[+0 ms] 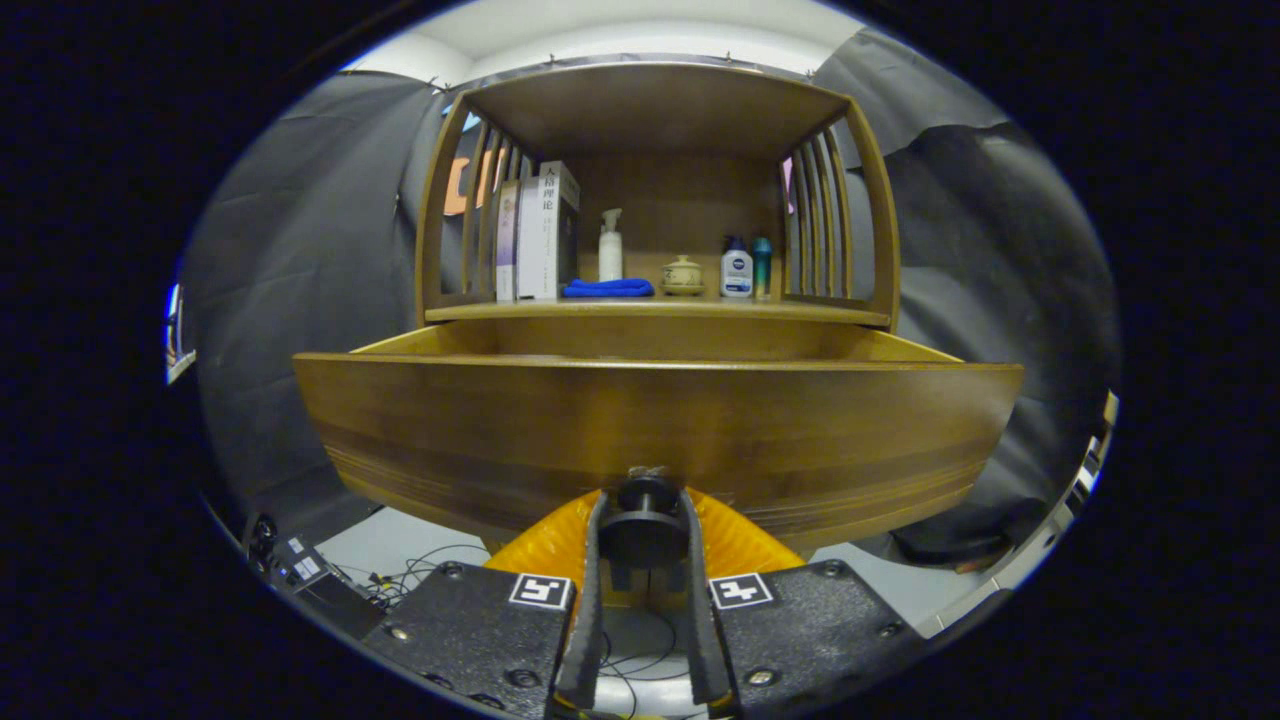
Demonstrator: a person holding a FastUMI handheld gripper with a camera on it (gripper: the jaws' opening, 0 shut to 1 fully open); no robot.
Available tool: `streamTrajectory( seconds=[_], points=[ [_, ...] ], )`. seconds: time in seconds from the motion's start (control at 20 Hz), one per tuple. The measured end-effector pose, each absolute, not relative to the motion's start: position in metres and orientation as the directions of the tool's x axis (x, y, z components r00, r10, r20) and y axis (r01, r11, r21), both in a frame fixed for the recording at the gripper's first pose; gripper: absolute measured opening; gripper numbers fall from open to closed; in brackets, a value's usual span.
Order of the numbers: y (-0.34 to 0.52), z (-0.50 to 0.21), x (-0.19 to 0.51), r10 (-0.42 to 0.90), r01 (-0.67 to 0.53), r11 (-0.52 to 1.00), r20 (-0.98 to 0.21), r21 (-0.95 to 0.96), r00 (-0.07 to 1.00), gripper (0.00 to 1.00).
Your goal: Pull open the drawer, take out the items inside it, and place them on the countertop above the cabinet.
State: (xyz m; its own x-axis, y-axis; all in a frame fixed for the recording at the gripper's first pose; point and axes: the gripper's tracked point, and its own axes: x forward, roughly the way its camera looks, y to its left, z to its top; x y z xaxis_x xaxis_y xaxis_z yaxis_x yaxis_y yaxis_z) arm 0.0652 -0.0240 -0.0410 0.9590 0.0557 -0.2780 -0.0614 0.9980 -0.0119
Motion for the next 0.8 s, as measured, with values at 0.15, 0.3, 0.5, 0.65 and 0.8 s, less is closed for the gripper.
streamTrajectory(
  seconds=[0.15, 0.3, 0.5, 0.65, 0.8],
  points=[
    [-0.02, -0.042, 0.071, 0.051, -0.058, 0.998, -0.276, -0.018, 0.96, 0.37],
    [-0.011, -0.05, 0.067, 0.043, -0.062, 0.996, -0.275, -0.059, 0.961, 0.53],
    [-0.026, -0.009, 0.048, 0.057, -0.053, 0.998, -0.242, 0.023, 0.969, 0.85],
    [-0.046, 0.056, 0.053, 0.044, -0.04, 0.999, -0.164, 0.026, 0.985, 1.0],
    [-0.058, 0.125, 0.073, 0.041, -0.034, 0.998, -0.141, 0.049, 0.989, 1.0]
  ],
)
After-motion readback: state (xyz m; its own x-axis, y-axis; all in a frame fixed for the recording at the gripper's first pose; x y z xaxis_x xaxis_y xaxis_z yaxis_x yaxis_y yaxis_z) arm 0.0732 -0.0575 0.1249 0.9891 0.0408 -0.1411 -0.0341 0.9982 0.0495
